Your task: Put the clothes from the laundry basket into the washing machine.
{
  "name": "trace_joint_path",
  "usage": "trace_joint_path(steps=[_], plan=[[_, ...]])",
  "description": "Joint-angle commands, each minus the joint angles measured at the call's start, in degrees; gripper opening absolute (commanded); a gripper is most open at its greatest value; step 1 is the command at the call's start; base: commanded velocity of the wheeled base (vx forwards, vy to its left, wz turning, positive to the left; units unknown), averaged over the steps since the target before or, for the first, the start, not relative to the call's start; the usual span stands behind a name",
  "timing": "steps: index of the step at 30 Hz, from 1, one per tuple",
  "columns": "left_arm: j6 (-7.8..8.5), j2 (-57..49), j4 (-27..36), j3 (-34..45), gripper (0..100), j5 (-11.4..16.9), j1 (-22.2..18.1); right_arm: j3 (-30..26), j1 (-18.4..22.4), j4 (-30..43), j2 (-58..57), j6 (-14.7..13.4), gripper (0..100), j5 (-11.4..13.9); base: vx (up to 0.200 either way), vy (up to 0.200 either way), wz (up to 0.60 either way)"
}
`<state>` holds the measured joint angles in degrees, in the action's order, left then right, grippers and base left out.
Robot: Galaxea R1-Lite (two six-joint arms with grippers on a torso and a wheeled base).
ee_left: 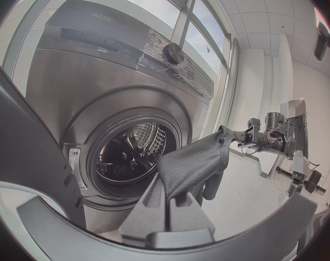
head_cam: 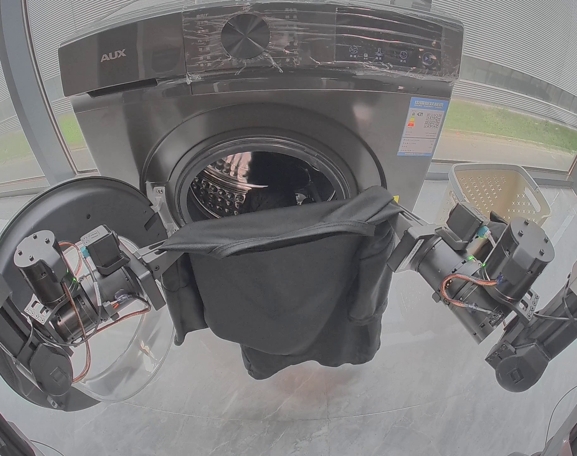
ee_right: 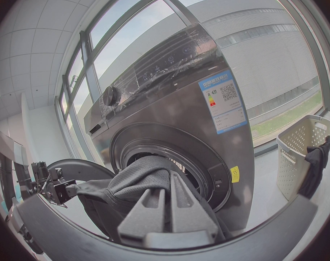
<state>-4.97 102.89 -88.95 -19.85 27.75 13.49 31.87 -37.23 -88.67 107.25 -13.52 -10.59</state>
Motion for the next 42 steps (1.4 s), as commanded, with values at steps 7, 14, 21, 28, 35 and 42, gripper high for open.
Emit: trace_joint_path(steps=[7,14,21,28,35,42], plan=[[-0.21,-0.1,-0.2,-0.7,0,-0.1,-0.1,3.4,-0.1,-0.1,-0.3,-0.1,0,-1.4,0.000,0.000,0.00],[-0.12,-0.1,-0.1,-0.8,0,-0.1,0.1,3.6,-0.2,-0.1,0.1,-0.2,0,-1.4,0.000,0.000,0.00],[-0.04,0.0,-0.1,-0.9,0,-0.1,0.3,3.5,-0.7,-0.1,0.0,-0.3,0,-1.3,0.000,0.000,0.00],[0.14,-0.1,-0.1,-0.5,0,-0.1,0.6,2.9,-1.4,-0.1,-0.1,-0.3,0,-1.4,0.000,0.000,0.00],[0.40,-0.1,-0.1,-0.4,0,-0.3,1.8,2.1,-1.4,-0.1,-1.3,-0.3,0,-1.4,0.000,0.000,0.00],[0.40,0.9,-0.2,0.4,0,-0.3,2.2,-0.2,-1.7,-0.1,-1.0,-0.5,0,-1.4,0.000,0.000,0.00]])
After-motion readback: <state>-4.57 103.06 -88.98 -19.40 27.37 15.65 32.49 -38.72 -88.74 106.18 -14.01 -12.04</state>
